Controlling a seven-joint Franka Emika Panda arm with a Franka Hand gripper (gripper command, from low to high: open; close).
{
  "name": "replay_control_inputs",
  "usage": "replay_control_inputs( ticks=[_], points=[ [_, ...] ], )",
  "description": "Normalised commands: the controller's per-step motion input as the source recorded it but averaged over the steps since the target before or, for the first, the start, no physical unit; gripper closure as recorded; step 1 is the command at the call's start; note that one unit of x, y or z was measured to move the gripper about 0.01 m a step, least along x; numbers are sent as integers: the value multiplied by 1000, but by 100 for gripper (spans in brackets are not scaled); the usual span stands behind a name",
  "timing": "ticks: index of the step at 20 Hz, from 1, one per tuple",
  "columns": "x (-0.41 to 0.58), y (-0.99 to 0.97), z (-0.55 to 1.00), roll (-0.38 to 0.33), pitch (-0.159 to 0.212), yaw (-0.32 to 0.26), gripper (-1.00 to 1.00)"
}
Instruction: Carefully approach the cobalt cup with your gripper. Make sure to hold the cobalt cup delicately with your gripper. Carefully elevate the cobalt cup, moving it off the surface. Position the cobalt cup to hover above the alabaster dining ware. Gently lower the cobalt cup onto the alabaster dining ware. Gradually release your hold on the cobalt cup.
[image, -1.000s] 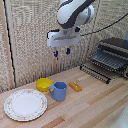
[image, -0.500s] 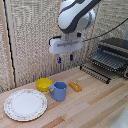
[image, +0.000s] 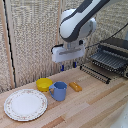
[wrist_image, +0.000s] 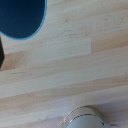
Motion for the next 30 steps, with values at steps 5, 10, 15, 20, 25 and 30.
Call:
replay_control_inputs(
  ticks=[5,10,15,20,25,30],
  points=[
    [0,185,-317,-29,-25,31,-100],
    [0,156,-375,-28,-23,39,-100],
    [-11,106,-423,-24,-8,37,-100],
    [0,223,-331,-88,-25,51,-100],
    [0,209,-205,-74,-22,49,100],
    [-15,148,-54,-37,-5,23,100]
  ],
)
